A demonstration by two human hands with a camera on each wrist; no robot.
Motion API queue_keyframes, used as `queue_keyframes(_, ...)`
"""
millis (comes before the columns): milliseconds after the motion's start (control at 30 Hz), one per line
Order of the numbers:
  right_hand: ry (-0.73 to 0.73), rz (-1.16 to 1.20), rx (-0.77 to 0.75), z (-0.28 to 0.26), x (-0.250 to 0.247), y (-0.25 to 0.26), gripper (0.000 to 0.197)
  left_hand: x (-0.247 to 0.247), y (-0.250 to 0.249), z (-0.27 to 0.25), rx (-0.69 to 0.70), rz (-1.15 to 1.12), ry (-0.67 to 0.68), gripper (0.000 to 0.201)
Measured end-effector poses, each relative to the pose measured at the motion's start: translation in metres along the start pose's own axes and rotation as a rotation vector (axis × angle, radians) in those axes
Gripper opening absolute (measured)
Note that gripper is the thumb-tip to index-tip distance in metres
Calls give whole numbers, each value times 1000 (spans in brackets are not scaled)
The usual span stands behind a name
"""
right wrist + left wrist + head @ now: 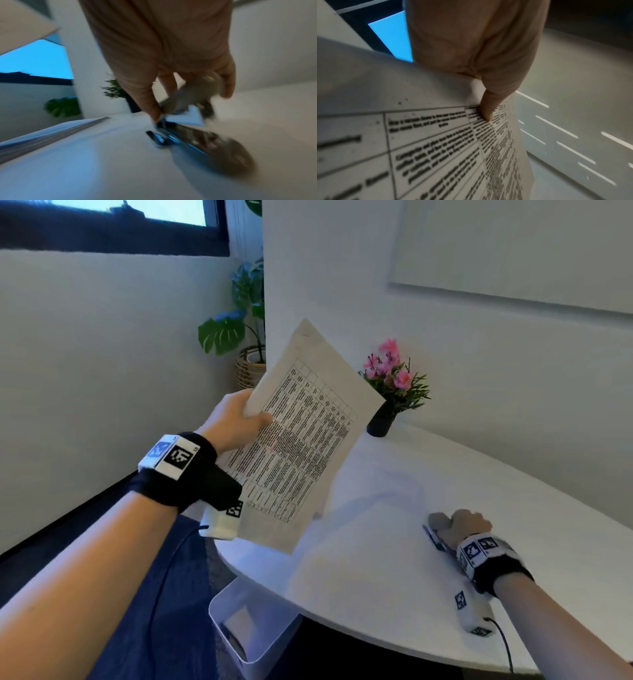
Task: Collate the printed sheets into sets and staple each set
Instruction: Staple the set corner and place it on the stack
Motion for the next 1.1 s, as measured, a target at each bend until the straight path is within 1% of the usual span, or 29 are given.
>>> queue_keyframes(33,-64,-5,-42,-9,-8,15,46,1,0,2,-5,-71,16,33)
queue_keyframes(67,-120,59,-135,-14,-12,32,41,2,0,3,-15,-168,35,32)
queue_keyframes(100,-130,211,-264,-22,-14,54,47,4,2,4,-36,-277,52,31)
queue_keyframes(133,-55,433,-376,-34,-15,76,59,6,7,4,-64,-380,64,31)
queue_keyframes(167,97,690,-420,-52,-15,99,73,9,13,5,-89,-460,65,31)
queue_keyframes(200,274,894,-424,-65,-9,117,82,11,20,5,-105,-507,49,31)
queue_keyframes(233,441,1045,-427,-77,-3,134,81,12,29,6,-113,-531,16,31)
queue_keyframes(267,572,1143,-432,-86,3,149,75,10,37,8,-115,-535,-33,30)
queue_keyframes(300,664,1207,-444,-91,8,160,72,7,46,9,-119,-530,-90,30)
queue_keyframes(367,746,1251,-460,-101,10,176,72,-1,66,9,-140,-540,-176,33)
queue_keyframes(400,742,1226,-473,-104,11,182,66,-5,75,9,-151,-556,-188,35)
queue_keyframes(433,701,1174,-502,-105,13,189,53,-7,83,8,-156,-567,-183,35)
queue_keyframes(500,547,1019,-554,-100,17,201,30,-7,96,7,-160,-542,-169,33)
queue_keyframes(533,469,953,-560,-94,19,206,27,-5,104,7,-169,-510,-188,33)
queue_keyframes(600,379,856,-530,-82,19,218,27,2,126,6,-206,-416,-262,32)
queue_keyframes(633,345,838,-502,-77,16,223,27,7,140,4,-231,-366,-283,33)
queue_keyframes(700,278,870,-434,-62,12,231,25,21,174,-5,-305,-235,-271,37)
queue_keyframes(767,250,930,-373,-49,13,239,23,34,203,-19,-367,-63,-234,39)
queue_keyframes(833,266,949,-316,-38,19,249,19,46,222,-33,-374,85,-212,43)
queue_keyframes(867,288,948,-287,-35,23,254,16,53,227,-39,-364,114,-194,47)
queue_keyframes(933,307,937,-240,-34,28,263,11,65,232,-50,-369,85,-156,55)
queue_keyframes(967,315,938,-226,-35,31,268,10,70,233,-54,-375,56,-159,58)
queue_keyframes(1033,342,934,-210,-36,43,277,10,75,236,-57,-390,16,-198,59)
queue_keyframes(1100,339,844,-183,-29,64,281,11,77,236,-60,-389,-5,-223,57)
Point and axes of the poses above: each hand's wrist, its own z-axis towards the middle knuckle, its own x-axis out of the palm, y = z × x, the point moved 4 cm from there along z, towards the middle knuckle, and after that the axes turned 2 degrees about y, right-handed, at the moved point
